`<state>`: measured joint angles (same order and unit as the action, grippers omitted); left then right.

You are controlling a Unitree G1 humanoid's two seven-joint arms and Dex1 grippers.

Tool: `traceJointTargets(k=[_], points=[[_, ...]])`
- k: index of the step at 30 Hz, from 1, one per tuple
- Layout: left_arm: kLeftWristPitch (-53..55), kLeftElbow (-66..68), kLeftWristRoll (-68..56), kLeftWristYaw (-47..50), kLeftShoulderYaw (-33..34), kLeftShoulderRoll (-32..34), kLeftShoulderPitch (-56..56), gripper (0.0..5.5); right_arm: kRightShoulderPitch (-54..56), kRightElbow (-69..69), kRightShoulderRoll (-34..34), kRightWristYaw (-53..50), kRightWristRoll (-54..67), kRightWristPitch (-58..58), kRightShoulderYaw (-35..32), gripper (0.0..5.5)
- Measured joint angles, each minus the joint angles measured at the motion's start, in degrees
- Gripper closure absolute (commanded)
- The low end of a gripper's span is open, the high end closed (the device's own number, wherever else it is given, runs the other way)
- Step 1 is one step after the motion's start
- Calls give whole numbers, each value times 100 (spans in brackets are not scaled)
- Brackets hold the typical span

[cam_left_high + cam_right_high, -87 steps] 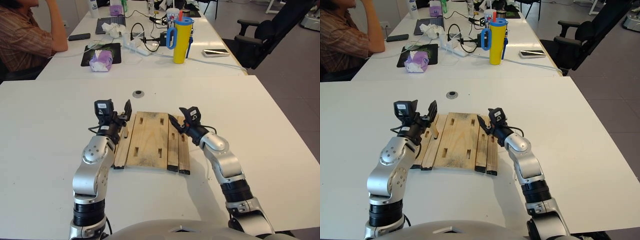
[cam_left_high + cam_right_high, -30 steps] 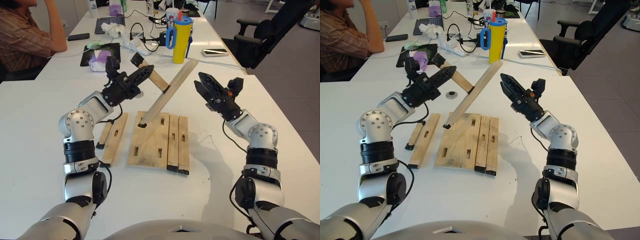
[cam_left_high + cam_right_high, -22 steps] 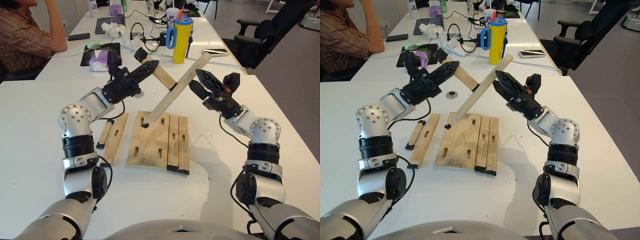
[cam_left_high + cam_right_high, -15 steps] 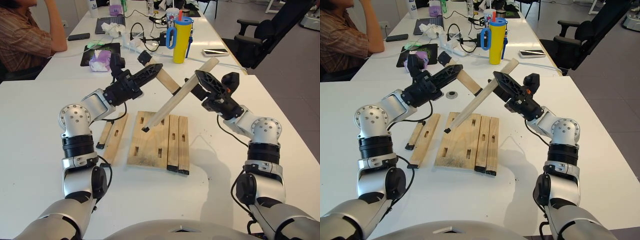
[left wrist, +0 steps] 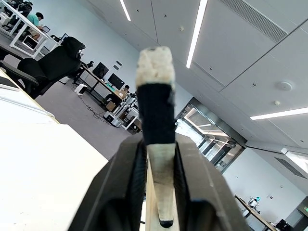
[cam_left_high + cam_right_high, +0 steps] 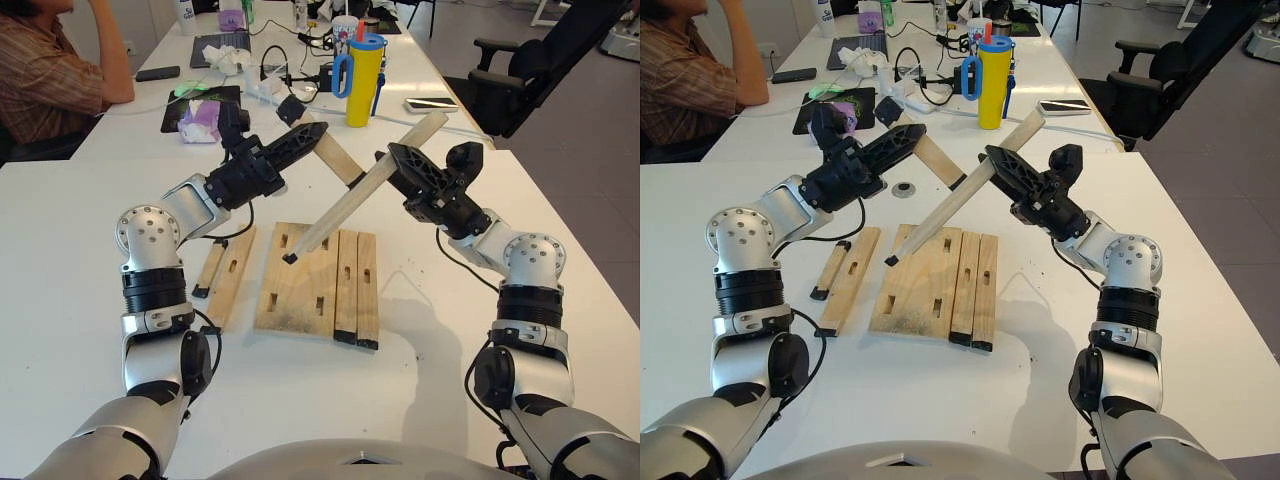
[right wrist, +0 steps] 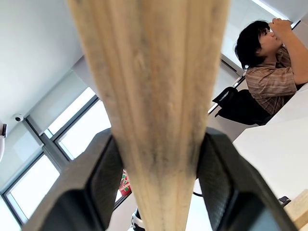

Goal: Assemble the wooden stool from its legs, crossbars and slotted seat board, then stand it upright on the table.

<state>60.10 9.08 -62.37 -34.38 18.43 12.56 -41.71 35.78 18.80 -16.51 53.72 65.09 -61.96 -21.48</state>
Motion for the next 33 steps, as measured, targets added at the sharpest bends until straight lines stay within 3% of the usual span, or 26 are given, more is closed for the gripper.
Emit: traceJointTargets(k=[14, 19, 22, 27, 33], points=[[-668, 291, -582, 647, 962, -139, -195, 216, 107, 430, 39, -1, -114, 410, -186, 345], [-810, 281, -496, 672, 1218, 414, 127, 146, 14, -44, 39, -144, -106, 629, -371, 345], [-824, 196, -324, 586, 1213, 679, 596, 143, -278, -367, -5, -148, -128, 808, -429, 345], [-829, -1359, 510, -817, -67, 1617, 2183, 143, -645, -690, -361, -104, -177, 993, -532, 345], [-2649, -2334, 2940, -2512, -2431, 2789, 3489, 143, -1060, -790, -564, 174, -359, 1108, -412, 345]])
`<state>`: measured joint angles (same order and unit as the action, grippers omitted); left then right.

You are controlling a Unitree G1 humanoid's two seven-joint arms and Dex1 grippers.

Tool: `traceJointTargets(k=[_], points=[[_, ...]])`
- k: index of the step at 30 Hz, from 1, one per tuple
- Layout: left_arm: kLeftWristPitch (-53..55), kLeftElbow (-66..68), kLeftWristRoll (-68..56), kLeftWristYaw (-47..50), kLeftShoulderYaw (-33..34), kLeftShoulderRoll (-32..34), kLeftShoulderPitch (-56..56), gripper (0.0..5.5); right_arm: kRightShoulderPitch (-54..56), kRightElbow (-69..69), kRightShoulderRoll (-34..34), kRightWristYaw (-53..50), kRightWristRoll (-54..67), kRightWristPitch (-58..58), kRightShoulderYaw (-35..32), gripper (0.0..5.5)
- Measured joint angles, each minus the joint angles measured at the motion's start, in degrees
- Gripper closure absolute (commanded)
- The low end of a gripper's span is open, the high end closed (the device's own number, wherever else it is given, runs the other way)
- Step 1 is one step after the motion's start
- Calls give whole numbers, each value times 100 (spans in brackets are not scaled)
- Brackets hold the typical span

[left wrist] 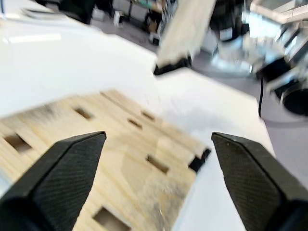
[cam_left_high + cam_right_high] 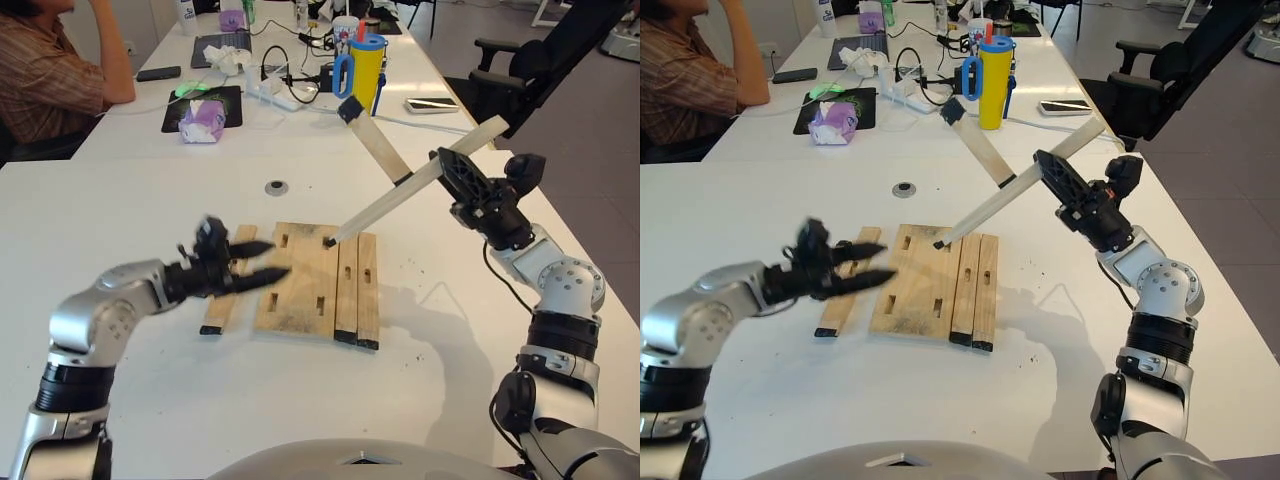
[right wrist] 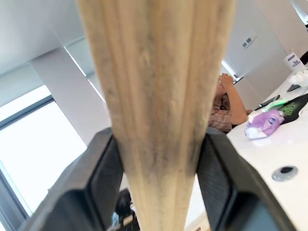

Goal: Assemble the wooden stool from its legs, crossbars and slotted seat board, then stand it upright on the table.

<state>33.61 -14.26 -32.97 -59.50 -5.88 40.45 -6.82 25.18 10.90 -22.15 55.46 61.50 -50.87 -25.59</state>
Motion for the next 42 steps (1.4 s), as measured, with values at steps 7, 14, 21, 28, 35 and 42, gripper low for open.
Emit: traceJointTargets(k=[7, 14, 21, 28, 35, 42], points=[[-2662, 480, 2030, -396, -1064, 152, 257, 143, -545, -421, -328, 808, -716, 325, 910, 345], [-3754, 1170, 2898, -16, -1387, -187, 196, 143, -636, -635, -311, 1149, -1347, 1115, 1527, 345], [-3804, 1397, 2993, -157, -1546, -188, -27, 143, -425, -376, -244, 1443, -1649, 1526, 1938, 346], [-3851, 1462, 3072, -181, -1649, -176, -99, 143, -312, -234, -162, 1719, -2188, 2482, 2317, 346], [-3736, 1470, 3121, 202, -1667, -246, -43, 143, -626, -1323, -366, 1705, -3196, 3811, 3018, 346], [-3407, 1374, 3149, 912, -1669, -544, 199, 143, -976, -1347, -364, 1383, -3559, 4947, 3492, 346]])
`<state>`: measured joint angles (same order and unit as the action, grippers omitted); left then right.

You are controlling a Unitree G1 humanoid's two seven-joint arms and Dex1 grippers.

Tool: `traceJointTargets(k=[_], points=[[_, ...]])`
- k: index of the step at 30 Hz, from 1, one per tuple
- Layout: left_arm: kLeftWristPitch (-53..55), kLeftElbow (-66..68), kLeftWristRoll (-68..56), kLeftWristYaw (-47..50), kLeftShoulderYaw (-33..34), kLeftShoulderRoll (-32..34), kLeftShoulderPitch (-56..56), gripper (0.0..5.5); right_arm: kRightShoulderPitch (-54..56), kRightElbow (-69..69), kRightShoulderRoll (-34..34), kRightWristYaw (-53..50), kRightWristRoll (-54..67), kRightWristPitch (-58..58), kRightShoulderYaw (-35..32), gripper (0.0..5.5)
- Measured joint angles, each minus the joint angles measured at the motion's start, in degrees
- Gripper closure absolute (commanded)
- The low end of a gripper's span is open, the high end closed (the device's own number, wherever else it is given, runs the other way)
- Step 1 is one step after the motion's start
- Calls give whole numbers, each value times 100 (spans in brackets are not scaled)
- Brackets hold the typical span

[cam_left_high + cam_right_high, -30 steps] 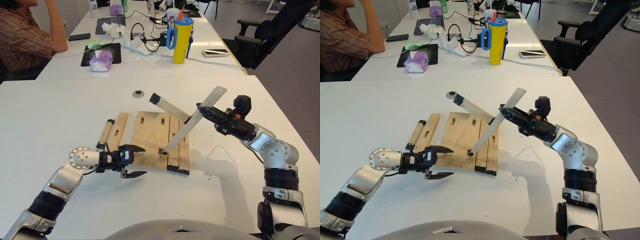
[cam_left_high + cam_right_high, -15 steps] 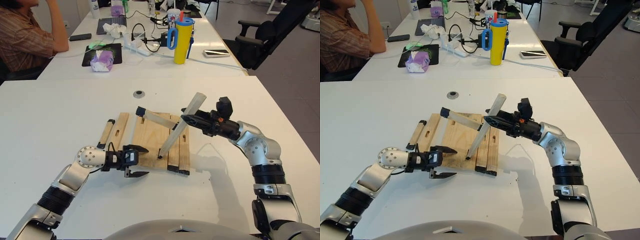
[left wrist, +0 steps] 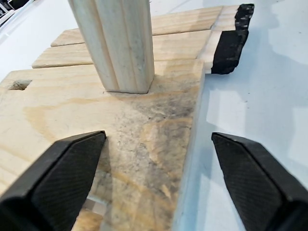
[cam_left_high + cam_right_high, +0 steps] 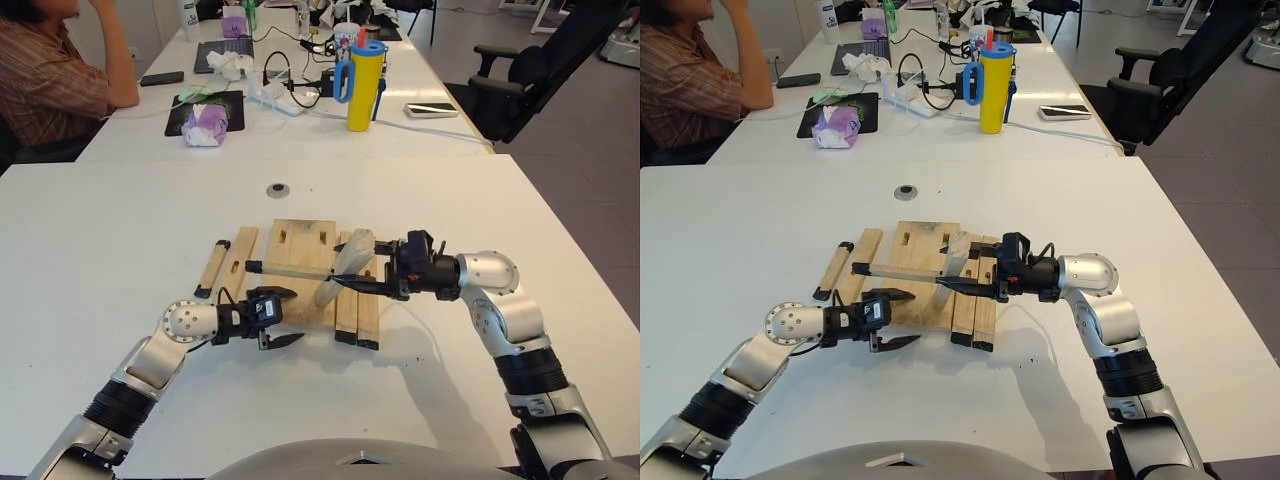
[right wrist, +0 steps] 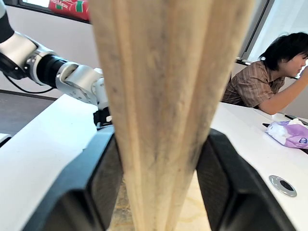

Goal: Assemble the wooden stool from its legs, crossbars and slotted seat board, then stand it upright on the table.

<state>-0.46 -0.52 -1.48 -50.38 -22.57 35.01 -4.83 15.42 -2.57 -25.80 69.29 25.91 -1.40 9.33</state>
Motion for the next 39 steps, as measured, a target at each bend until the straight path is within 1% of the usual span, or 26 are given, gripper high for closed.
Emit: traceJointTargets(k=[1, 2, 3, 5, 6, 9, 12, 15, 19, 21, 23, 26, 28, 32, 34, 37, 39], points=[[35, 0, 29, 68, -17, -29, 14, 143, 12, 46, 6, -39, -15, 44, 37, 346], [72, 1, 112, 172, -46, -68, 21, 143, 65, 143, 11, -69, -18, 84, 93, 310], [116, 4, 173, 262, -74, -106, 23, 143, 130, 244, 12, -76, -26, 97, 139, 302], [189, 12, 236, 425, -139, -230, 34, 143, 192, 636, -69, -96, -587, 18, 404, 267], [191, 13, 239, 489, -151, -276, 39, 143, 165, 747, -69, -143, -683, -5, 468, 263], [267, 14, 296, 654, -165, -372, 40, 143, 178, 652, -93, -265, -738, -141, 434, 263], [293, 16, 356, 766, -174, -417, 41, 143, 257, 284, -274, -373, -670, -437, 134, 263], [383, 27, 362, 947, -151, -464, 43, 143, 372, -143, -710, -392, -660, -545, -182, 263], [440, 70, 362, 1103, -82, -485, 54, 143, 166, -182, -1556, -370, -1315, -330, -253, 263], [486, 82, 362, 1168, -54, -487, 53, 143, 16, -90, -1776, -479, -1659, -176, -270, 263], [499, 99, 362, 1227, -48, -504, 53, 143, -141, 14, -1783, -743, -1642, -286, -441, 263], [544, 110, 366, 1338, -26, -551, 39, 143, -314, -161, -1302, -1479, -1090, -1426, -802, 263], [582, 106, 367, 1436, -4, -581, 34, 143, -407, -471, -879, -2021, -733, -2347, -846, 263], [687, 100, 377, 1625, 16, -674, 8, 143, -628, -1079, 193, -3137, 86, -3885, -1032, 263], [782, 90, 389, 1713, 14, -707, -11, 143, -807, -1498, 880, -3852, 560, -4831, -1162, 263], [946, 37, 400, 1786, -9, -745, -6, 143, -949, -1958, 1680, -4747, 906, -6171, -1429, 263], [1035, 2, 422, 1825, -41, -768, -8, 143, -958, -2167, 2093, -5164, 1069, -6945, -1679, 263]])
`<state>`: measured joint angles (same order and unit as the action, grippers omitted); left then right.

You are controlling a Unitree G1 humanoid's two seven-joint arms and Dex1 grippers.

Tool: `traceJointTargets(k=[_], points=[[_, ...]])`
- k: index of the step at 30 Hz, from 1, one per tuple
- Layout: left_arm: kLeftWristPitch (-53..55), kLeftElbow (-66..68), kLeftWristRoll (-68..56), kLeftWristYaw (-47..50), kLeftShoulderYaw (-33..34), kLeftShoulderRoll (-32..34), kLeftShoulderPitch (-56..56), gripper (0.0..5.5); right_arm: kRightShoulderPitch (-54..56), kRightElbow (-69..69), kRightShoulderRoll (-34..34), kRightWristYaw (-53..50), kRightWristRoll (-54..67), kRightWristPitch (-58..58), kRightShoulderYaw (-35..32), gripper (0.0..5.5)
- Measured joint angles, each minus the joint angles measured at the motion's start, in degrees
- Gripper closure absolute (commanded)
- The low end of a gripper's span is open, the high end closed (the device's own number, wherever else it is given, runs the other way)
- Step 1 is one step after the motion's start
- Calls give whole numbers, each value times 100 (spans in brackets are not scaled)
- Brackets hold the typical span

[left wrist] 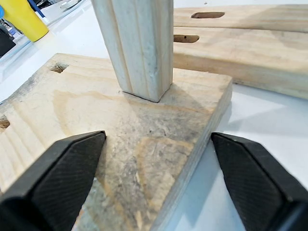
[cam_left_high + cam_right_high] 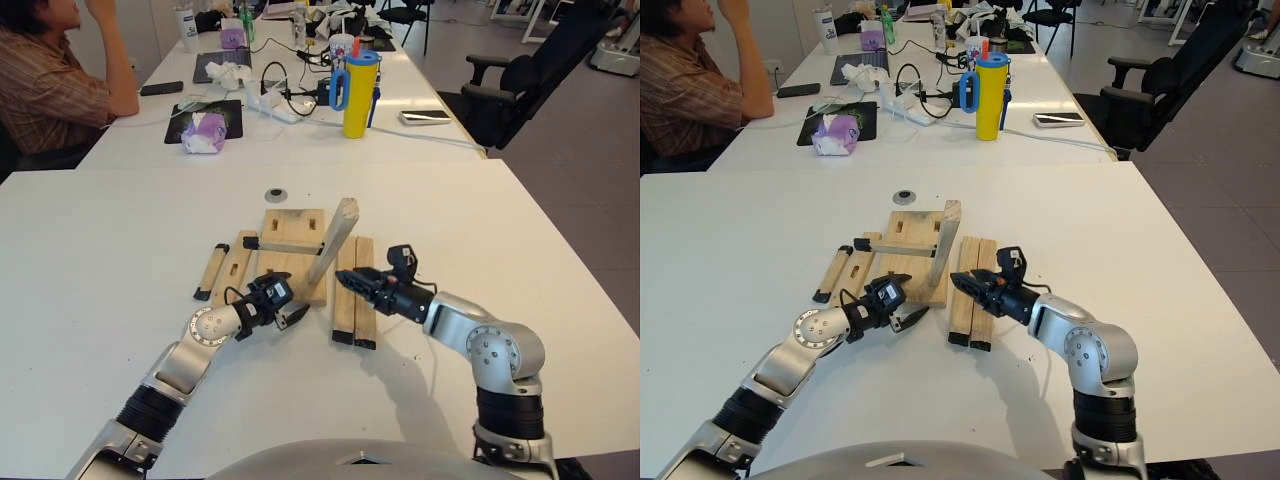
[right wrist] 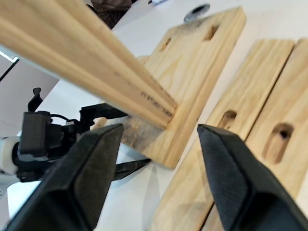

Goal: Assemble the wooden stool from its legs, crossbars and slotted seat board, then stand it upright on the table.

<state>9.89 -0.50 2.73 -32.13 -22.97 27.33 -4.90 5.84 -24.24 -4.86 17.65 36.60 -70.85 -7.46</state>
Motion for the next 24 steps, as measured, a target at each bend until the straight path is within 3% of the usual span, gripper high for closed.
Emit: traceJointTargets(k=[4, 8, 13, 24], points=[[176, -86, 13, 46, -26, -18, -4, 143, 37, -393, 752, -585, 37, -1493, -586, 263], [318, -146, 25, 92, -29, -52, -6, 143, 18, -513, 907, -990, 48, -2002, -736, 263], [515, -209, 82, 233, -32, -151, 9, 143, -26, -519, 725, -1433, 295, -2028, -642, 263], [830, -385, 198, 482, -43, -336, 83, 143, 286, -551, -425, -1912, 555, -2016, -25, 263]])
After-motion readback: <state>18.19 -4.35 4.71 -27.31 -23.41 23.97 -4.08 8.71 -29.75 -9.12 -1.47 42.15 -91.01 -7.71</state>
